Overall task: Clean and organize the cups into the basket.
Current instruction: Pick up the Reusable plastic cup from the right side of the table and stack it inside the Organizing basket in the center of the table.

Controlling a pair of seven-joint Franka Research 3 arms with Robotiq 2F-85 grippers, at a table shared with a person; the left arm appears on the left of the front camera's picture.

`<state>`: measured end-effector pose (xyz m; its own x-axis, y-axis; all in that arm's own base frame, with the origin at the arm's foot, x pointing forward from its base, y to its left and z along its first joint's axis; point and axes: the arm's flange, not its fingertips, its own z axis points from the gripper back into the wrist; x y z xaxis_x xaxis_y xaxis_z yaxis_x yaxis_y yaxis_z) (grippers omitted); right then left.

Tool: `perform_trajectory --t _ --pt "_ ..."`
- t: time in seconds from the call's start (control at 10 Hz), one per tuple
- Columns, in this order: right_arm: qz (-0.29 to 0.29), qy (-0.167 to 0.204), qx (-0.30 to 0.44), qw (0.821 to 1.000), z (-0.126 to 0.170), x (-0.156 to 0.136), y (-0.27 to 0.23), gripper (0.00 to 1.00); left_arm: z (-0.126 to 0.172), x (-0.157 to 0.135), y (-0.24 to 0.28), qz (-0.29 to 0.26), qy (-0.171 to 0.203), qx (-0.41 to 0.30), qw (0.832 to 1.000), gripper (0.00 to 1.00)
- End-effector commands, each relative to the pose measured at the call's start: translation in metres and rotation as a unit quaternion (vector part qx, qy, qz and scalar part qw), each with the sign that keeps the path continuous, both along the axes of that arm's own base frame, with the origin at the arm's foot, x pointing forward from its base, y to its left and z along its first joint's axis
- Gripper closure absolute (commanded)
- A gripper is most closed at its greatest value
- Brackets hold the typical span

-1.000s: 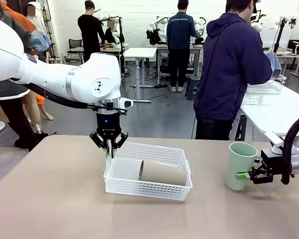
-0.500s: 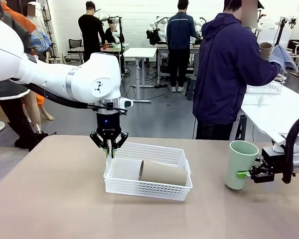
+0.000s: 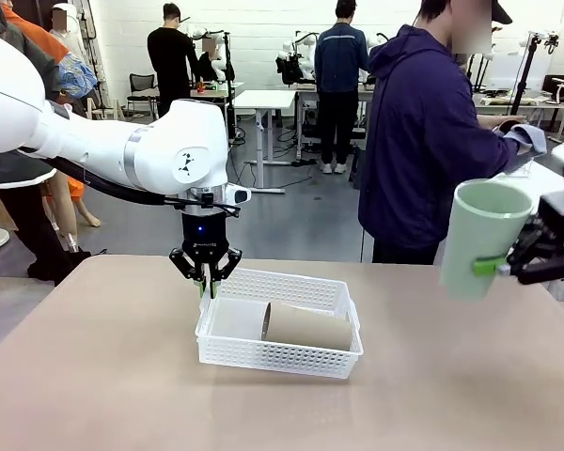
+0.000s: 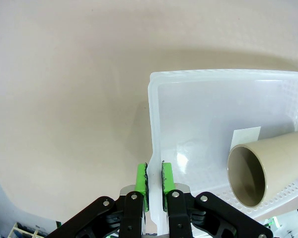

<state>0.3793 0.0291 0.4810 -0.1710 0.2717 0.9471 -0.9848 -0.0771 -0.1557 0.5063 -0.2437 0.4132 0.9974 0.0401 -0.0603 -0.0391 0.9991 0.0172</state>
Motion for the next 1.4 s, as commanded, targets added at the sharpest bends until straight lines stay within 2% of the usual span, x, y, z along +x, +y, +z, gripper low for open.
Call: perform_trajectory --t 0.0,0.1,0.5,0.6,0.7,0.9,1.0,1.3 --pt "-0.020 0.018 -0.024 0.999 -0.007 -0.005 0.007 0.75 0.000 -0.001 -0.001 0.006 -0.002 0.000 1.000 1.00" --pt "0.000 0.000 0.000 1.000 0.000 0.000 0.000 0.75 0.000 -0.001 -0.001 0.006 -0.002 0.000 1.000 1.00" --pt "0.000 0.000 0.000 1.000 0.000 0.000 0.000 0.75 0.000 -0.001 -0.001 0.006 -0.002 0.000 1.000 1.00" --pt "-0.003 0.006 -0.007 1.000 0.001 -0.001 0.001 0.16 0.000 -0.001 -0.001 0.006 -0.002 0.000 1.000 1.00" --pt "-0.011 0.012 -0.075 0.997 0.027 0.001 0.032 0.16 0.000 -0.001 -0.001 0.006 -0.002 0.000 1.000 1.00" --pt "0.014 0.068 -0.191 0.979 0.059 0.035 0.099 0.16 0.000 -0.001 -0.001 0.006 -0.002 0.000 1.000 1.00" --pt "0.023 0.105 -0.244 0.964 0.064 0.053 0.132 0.16 0.000 -0.001 -0.001 0.006 -0.002 0.000 1.000 1.00" --pt "0.046 0.170 -0.349 0.920 0.056 0.105 0.214 0.16 0.000 -0.001 -0.001 0.006 -0.002 0.000 1.000 1.00"
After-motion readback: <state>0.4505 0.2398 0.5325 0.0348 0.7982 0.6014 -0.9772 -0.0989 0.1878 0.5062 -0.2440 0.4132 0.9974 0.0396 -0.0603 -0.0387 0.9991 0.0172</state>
